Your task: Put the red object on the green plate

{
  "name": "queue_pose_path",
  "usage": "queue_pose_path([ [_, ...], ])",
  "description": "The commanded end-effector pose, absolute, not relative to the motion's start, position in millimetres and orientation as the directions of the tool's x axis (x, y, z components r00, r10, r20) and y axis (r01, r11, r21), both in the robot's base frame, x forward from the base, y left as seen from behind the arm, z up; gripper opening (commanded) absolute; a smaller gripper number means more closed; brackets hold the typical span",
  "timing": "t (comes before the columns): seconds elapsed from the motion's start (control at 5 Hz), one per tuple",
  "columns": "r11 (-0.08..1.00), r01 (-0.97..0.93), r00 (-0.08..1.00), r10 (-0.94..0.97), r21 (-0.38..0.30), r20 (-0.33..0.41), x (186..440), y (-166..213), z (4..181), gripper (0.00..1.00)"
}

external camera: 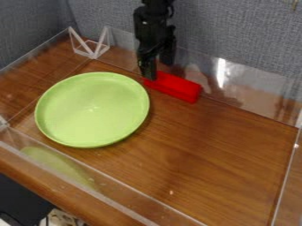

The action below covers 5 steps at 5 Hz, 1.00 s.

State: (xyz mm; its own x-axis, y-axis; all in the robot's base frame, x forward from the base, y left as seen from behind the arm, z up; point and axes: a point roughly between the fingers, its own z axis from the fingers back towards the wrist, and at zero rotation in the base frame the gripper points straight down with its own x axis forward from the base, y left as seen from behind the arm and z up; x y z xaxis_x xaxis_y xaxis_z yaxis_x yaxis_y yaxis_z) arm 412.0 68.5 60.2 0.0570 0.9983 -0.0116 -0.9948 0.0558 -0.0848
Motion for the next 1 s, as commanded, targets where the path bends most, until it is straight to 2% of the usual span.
queue_pose_path([
  [0.0,0.016,-0.990,0.016,1.000,-0.139,0.002,419,70,74.8,1.00],
  [0.4,-0.035,-0.992,-0.034,0.999,-0.125,-0.008,416,66,56.7,1.00],
  [0.8,0.113,-0.987,0.116,0.993,-0.115,-0.021,412,46,42.0,1.00],
])
